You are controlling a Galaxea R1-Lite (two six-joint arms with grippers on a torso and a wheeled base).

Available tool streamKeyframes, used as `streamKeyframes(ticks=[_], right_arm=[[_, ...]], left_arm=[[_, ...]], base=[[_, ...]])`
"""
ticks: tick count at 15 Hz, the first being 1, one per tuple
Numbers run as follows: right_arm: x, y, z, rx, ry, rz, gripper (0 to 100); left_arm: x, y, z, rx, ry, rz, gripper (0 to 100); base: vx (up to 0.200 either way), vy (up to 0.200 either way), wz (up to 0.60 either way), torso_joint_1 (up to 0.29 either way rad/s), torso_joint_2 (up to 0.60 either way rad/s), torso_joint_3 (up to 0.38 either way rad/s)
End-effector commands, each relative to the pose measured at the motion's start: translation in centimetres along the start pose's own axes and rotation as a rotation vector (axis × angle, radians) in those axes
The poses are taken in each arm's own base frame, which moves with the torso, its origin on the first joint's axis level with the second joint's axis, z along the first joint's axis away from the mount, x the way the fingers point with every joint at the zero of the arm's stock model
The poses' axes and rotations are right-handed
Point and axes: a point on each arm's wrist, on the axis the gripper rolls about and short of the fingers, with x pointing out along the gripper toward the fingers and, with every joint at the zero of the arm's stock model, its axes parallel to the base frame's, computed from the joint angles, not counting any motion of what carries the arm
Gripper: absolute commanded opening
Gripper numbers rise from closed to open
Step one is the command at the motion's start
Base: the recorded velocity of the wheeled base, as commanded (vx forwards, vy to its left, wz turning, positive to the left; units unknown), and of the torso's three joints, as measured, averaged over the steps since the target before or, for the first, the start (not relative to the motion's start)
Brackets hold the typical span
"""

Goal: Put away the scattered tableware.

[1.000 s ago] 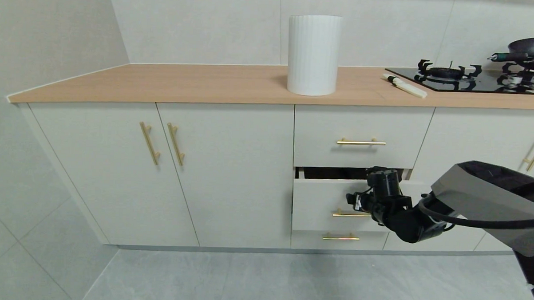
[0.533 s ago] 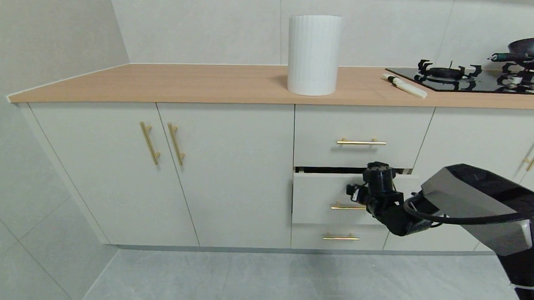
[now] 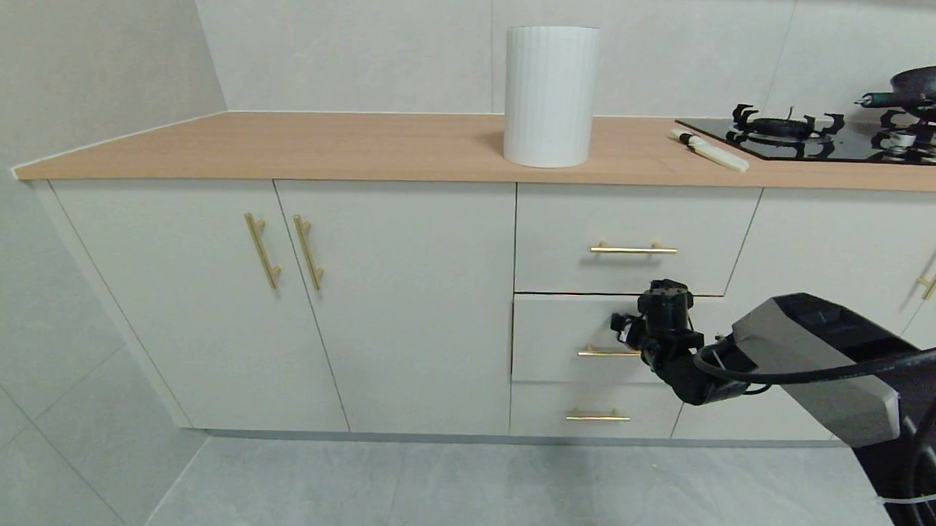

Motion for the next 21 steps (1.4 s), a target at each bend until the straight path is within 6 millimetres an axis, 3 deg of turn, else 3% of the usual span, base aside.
streamKeyframes(ticks=[1, 16, 18, 19, 21], right_arm=[[1.1, -0.7, 0.0, 0.02, -0.016, -0.015, 100], [2.1, -0.6, 0.6, 0.052, -0.068, -0.026, 100], [1.3, -0.6, 0.9, 0.057, -0.059, -0.034, 100], [-0.1, -0.6, 1.7, 0.058, -0.047, -0.035, 100], [-5.8, -0.4, 3.2, 0.035, 0.016, -0.017, 100]], left_arm=[[0.0, 0.0, 0.0, 0.0, -0.001, 0.0, 100], [0.0, 0.0, 0.0, 0.0, 0.001, 0.0, 100], [0.0, 0.0, 0.0, 0.0, -0.001, 0.0, 100], [0.0, 0.0, 0.0, 0.0, 0.001, 0.0, 100], [0.0, 0.0, 0.0, 0.0, 0.001, 0.0, 100]], base=[[0.0, 0.0, 0.0, 0.0, 0.0, 0.0], [0.0, 0.0, 0.0, 0.0, 0.0, 0.0], [0.0, 0.0, 0.0, 0.0, 0.0, 0.0], [0.0, 0.0, 0.0, 0.0, 0.0, 0.0], [0.0, 0.0, 0.0, 0.0, 0.0, 0.0]])
